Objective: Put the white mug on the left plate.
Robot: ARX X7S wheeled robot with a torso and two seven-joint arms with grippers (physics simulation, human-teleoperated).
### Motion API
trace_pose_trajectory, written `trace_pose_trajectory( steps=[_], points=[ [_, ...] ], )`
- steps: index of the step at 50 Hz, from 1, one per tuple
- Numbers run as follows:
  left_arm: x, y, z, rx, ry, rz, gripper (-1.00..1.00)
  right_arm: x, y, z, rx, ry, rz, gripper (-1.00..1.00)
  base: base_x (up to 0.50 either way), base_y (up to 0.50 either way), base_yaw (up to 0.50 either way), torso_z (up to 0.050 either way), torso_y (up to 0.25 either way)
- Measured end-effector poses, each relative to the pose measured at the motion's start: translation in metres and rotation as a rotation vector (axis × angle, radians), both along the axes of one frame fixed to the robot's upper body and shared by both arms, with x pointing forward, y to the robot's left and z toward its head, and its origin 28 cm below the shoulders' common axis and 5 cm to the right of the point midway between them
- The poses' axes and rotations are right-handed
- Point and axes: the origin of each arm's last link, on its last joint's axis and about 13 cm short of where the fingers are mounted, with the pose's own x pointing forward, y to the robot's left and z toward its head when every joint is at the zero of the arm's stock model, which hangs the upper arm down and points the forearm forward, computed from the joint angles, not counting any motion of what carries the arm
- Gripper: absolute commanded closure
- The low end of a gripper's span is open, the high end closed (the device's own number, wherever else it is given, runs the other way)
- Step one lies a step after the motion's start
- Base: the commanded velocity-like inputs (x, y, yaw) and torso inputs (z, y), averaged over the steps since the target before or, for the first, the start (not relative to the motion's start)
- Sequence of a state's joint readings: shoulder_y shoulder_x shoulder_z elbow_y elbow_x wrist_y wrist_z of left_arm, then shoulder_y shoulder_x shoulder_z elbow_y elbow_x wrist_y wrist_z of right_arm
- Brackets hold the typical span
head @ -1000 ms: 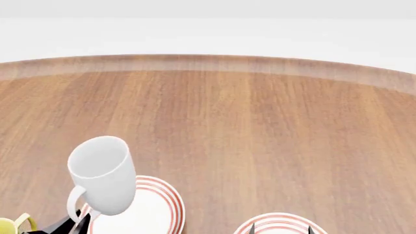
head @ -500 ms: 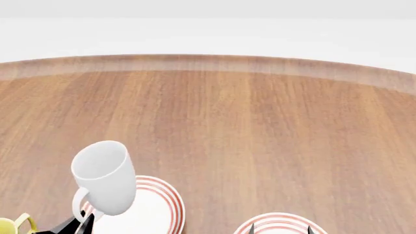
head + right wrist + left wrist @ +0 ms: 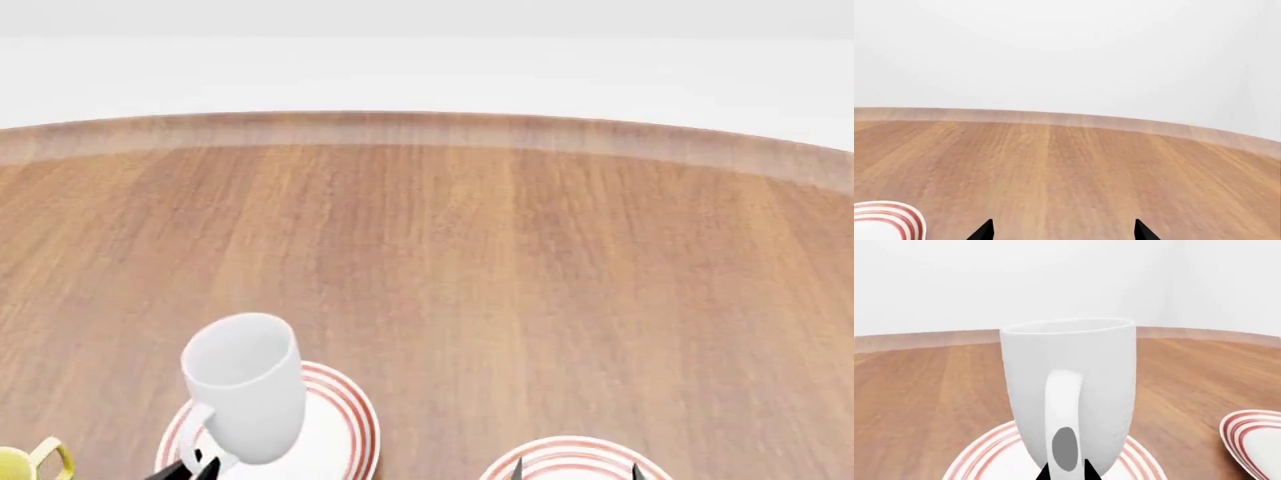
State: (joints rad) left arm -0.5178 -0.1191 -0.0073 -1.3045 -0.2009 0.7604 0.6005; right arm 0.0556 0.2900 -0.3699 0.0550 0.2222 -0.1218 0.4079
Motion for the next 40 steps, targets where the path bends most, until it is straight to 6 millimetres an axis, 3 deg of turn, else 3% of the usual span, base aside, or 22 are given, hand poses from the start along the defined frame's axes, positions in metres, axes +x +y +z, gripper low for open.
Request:
trace_pose_trajectory(
  steps=[40],
  points=[
    [0.0031,-0.0031,-0.0016,0.026,0.076,0.068,1.00,0.0000,-0.0003,-0.0003,-0.001,0.000,-0.001,-1.00,0.00,0.00,0.00,0.000,0.000]
  ],
)
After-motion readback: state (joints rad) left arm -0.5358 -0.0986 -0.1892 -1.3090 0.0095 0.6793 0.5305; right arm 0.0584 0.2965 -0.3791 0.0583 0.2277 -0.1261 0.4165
